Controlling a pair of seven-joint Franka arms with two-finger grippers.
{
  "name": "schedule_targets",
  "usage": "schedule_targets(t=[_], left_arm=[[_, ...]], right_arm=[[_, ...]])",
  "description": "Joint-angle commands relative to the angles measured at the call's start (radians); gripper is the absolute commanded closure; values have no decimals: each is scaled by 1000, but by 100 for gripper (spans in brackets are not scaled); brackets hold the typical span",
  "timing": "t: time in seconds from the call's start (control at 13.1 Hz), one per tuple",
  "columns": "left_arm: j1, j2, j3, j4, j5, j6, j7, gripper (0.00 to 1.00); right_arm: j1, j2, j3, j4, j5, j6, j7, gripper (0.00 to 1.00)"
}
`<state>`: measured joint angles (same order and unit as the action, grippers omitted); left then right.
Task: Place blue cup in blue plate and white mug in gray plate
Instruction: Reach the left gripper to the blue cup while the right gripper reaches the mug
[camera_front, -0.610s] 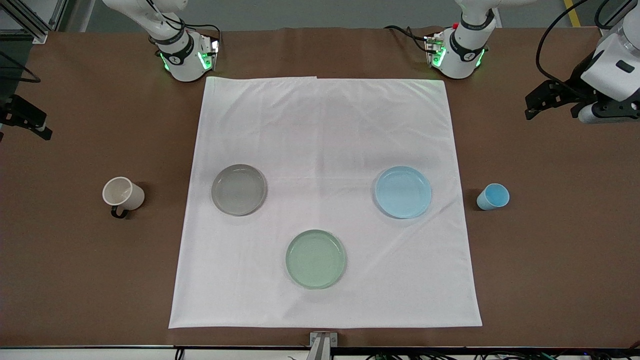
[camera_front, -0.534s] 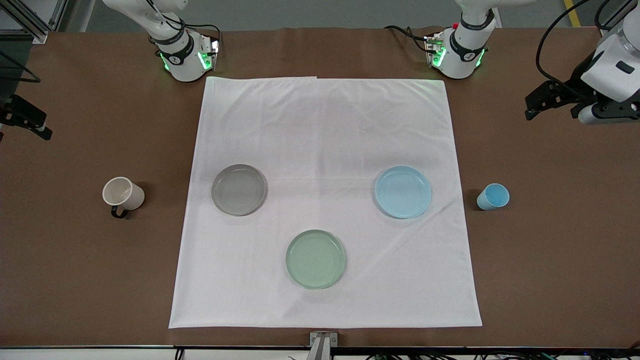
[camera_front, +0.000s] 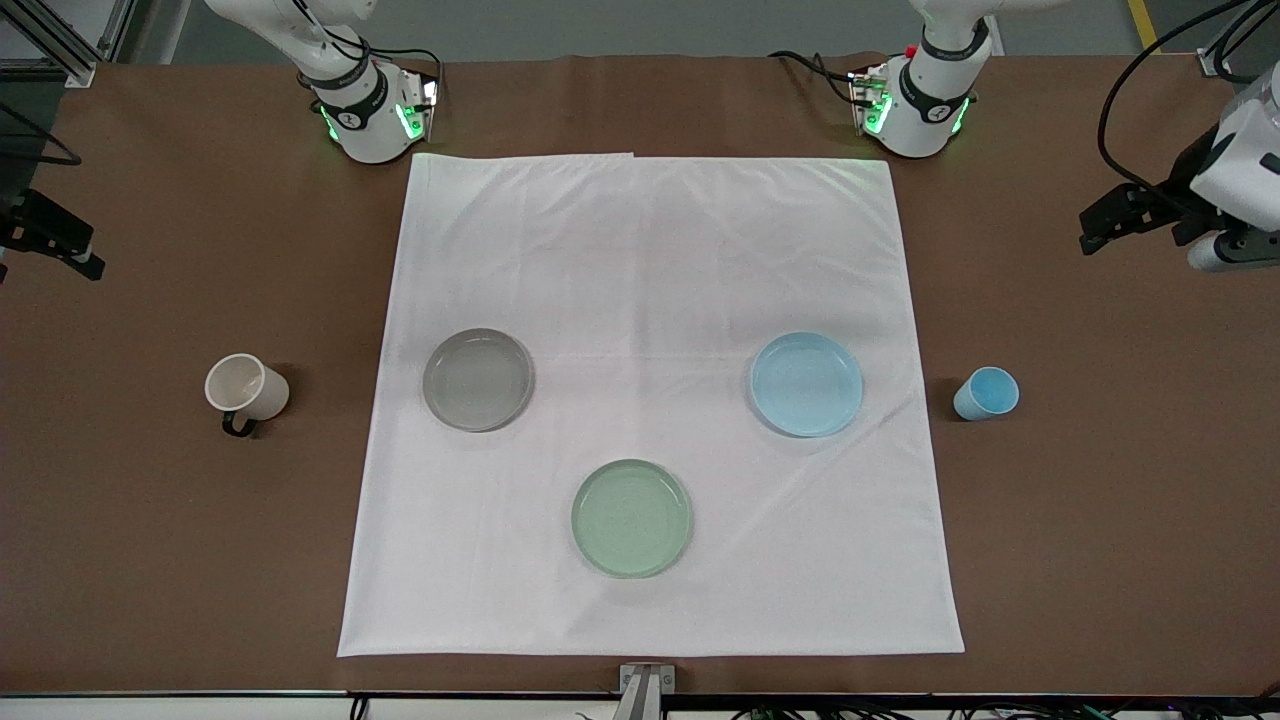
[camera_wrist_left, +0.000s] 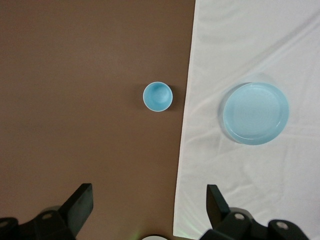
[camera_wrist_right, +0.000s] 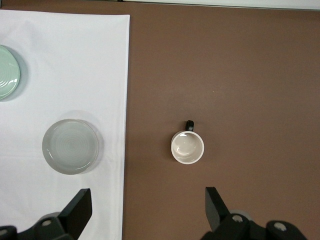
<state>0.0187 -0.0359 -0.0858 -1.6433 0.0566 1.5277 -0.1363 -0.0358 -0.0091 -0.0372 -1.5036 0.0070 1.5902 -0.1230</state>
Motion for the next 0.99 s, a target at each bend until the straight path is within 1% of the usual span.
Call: schedule_targets(t=[0.0, 0.15, 0.31, 0.38, 0.46, 0.53, 0.69, 0.76, 0.92], left_arm=[[39, 63, -3, -32, 17, 46, 17, 0], [53, 67, -3, -154, 17, 180, 17, 0], [89, 76, -3, -295, 17, 377, 17, 0], [95, 97, -3, -337, 17, 447, 17, 0], [98, 125, -3, -364, 17, 507, 17, 0], [110, 151, -3, -381, 17, 558, 17, 0], [116, 220, -3, -398, 17, 650, 17, 1], [116, 250, -3, -414, 17, 699, 17, 5], [132, 309, -3, -437, 17, 794, 17, 15]], right_arm=[[11, 21, -1, 16, -13, -6, 16, 0], [7, 35, -1, 14, -13, -1, 11, 0], [4, 104, -3, 13, -21, 4, 9, 0], [-3, 133, -3, 8, -24, 40, 9, 0], [-18, 183, -6, 2, -27, 87, 8, 0], [-35, 231, -6, 0, -27, 105, 8, 0], [-70, 337, -4, -12, -27, 163, 6, 0], [-85, 371, -4, -48, -25, 231, 6, 0], [-88, 397, -4, -142, -25, 356, 6, 0]])
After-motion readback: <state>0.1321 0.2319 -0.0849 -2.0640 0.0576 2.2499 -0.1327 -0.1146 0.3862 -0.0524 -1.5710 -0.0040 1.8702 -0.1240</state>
